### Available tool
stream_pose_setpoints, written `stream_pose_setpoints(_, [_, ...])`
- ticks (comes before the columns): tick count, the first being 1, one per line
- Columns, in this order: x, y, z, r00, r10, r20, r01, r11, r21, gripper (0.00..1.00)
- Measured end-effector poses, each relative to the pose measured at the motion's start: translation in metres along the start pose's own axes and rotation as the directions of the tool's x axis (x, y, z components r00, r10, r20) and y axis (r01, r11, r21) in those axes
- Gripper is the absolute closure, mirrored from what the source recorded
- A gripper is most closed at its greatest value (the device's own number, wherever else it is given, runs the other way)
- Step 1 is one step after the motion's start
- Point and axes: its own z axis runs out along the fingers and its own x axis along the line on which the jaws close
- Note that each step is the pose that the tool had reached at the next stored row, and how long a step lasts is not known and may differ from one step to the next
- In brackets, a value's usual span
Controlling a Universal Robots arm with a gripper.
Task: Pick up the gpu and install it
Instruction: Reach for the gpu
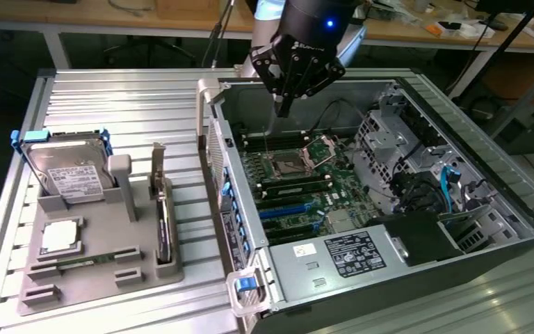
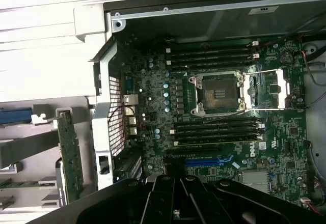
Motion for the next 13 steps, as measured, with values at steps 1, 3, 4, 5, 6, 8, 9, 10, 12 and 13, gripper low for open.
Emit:
stream_pose_setpoints(1, [0.000,-0.0001,0.0001,1.0000,0.000,0.0001,0.000,1.0000,-0.0001,0.89])
stream_pose_setpoints(3, [0.003,-0.0003,0.0002,1.0000,0.000,0.0005,0.000,1.0000,-0.0001,0.89])
stream_pose_setpoints(4, [0.005,-0.0005,0.0003,1.0000,0.000,0.0008,0.000,1.0000,-0.0001,0.89])
stream_pose_setpoints(5, [0.007,-0.0006,0.0004,1.0000,0.000,0.0012,0.000,1.0000,-0.0002,0.89])
stream_pose_setpoints(6, [0.008,-0.0007,0.0005,1.0000,0.000,0.0015,0.000,1.0000,-0.0002,0.89])
stream_pose_setpoints(8, [0.011,-0.0009,0.0007,1.0000,0.000,0.0020,0.000,1.0000,-0.0002,0.89])
stream_pose_setpoints(9, [0.013,-0.0011,0.0008,1.0000,0.000,0.0021,0.000,1.0000,-0.0003,0.89])
stream_pose_setpoints(10, [0.014,-0.0011,0.0008,1.0000,0.000,0.0021,0.000,1.0000,-0.0002,0.89])
stream_pose_setpoints(12, [0.015,-0.0013,0.0009,1.0000,0.000,0.0023,0.000,1.0000,-0.0003,0.89])
stream_pose_setpoints(13, [0.016,-0.0013,0.0010,1.0000,0.000,0.0024,0.000,1.0000,-0.0003,0.89])
